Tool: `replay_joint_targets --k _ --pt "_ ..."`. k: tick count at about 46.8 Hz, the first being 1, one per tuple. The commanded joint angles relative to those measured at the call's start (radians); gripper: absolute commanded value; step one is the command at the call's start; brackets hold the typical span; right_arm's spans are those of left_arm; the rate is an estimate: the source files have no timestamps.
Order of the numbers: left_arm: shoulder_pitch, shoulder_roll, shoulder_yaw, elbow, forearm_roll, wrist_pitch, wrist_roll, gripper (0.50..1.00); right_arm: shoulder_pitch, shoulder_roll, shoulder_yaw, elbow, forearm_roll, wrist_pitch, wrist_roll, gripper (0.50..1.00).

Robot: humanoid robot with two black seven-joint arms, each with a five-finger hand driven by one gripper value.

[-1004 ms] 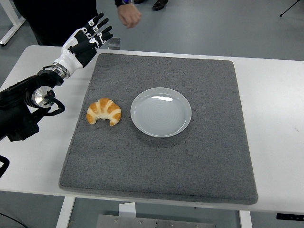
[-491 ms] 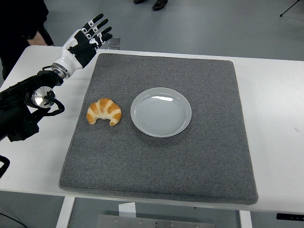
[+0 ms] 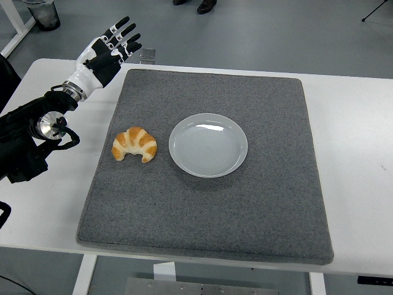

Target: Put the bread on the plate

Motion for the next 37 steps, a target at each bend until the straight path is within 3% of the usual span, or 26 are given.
replay_joint_targets --k 1,18,23,30,37 --pt "-0.005 0.008 0.001 -0.009 0.006 0.0 0.001 0.99 0.0 0.0 0.0 0.0 0.0 0.0 -0.001 0.952" --pt "-0.075 0.104 0.029 -0.066 0.015 0.019 0.015 0.99 0.0 0.0 0.0 0.0 0.0 0.002 0.001 0.952" --pt "-0.11 0.174 0.084 -0.177 0.015 0.095 0.015 0.99 0.0 0.0 0.0 0.001 0.0 0.002 0.001 0.952" --pt "-0.172 0.304 0.176 -0.421 0.024 0.215 0.015 0.99 0.0 0.0 0.0 0.001 0.0 0.002 0.001 0.952" --pt "-0.242 0.397 0.248 -0.625 0.188 0.347 0.015 0.99 0.0 0.0 0.0 0.001 0.0 0.002 0.001 0.952"
